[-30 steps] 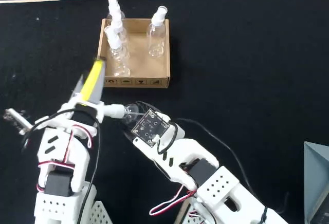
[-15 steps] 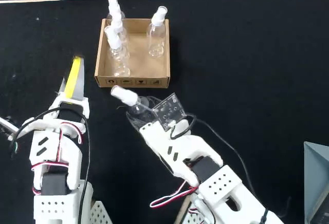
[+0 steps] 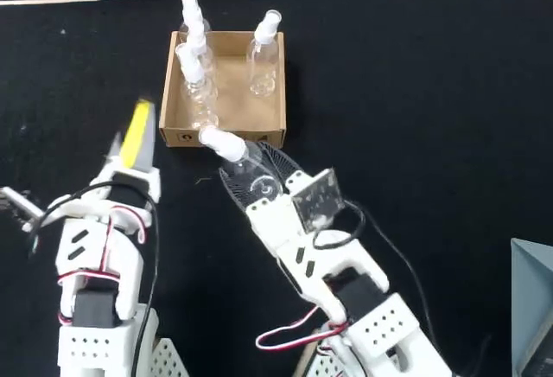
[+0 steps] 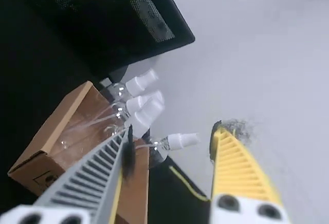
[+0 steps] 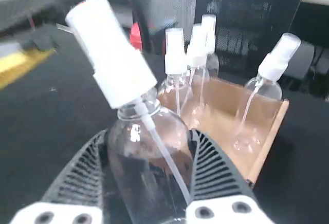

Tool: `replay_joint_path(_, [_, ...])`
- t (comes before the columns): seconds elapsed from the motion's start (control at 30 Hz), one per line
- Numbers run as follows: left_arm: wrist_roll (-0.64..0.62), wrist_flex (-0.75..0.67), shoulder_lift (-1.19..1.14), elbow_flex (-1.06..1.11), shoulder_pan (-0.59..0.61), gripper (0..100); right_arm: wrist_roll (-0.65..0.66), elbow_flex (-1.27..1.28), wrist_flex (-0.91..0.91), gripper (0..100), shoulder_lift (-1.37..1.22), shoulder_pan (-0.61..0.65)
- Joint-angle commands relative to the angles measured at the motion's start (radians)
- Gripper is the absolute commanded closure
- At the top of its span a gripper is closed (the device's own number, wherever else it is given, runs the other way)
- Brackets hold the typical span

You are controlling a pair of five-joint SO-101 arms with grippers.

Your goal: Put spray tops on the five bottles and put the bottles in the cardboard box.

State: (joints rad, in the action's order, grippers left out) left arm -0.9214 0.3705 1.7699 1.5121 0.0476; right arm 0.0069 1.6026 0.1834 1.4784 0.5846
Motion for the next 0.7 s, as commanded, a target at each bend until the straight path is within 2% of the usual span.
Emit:
replay_joint_path(0.0, [0.064, 0.049, 0.015, -0.007, -0.097, 76, -0.009, 0.019, 0.003, 98.6, 0.11, -0.031])
replay_joint_path(0.3, [0.126, 0.072, 0.015, -0.001, -0.24, 76, -0.008, 0.068, 0.005, 98.6, 0.17, 0.014])
replay_joint_path(0.5, [0.126, 0.072, 0.015, -0.001, -0.251, 76, -0.008, 0.073, 0.006, 98.6, 0.17, 0.012])
replay_joint_path(0.67, [0.203, 0.074, 0.015, 0.002, -0.3, 78, -0.008, 0.084, 0.006, 98.6, 0.17, 0.012])
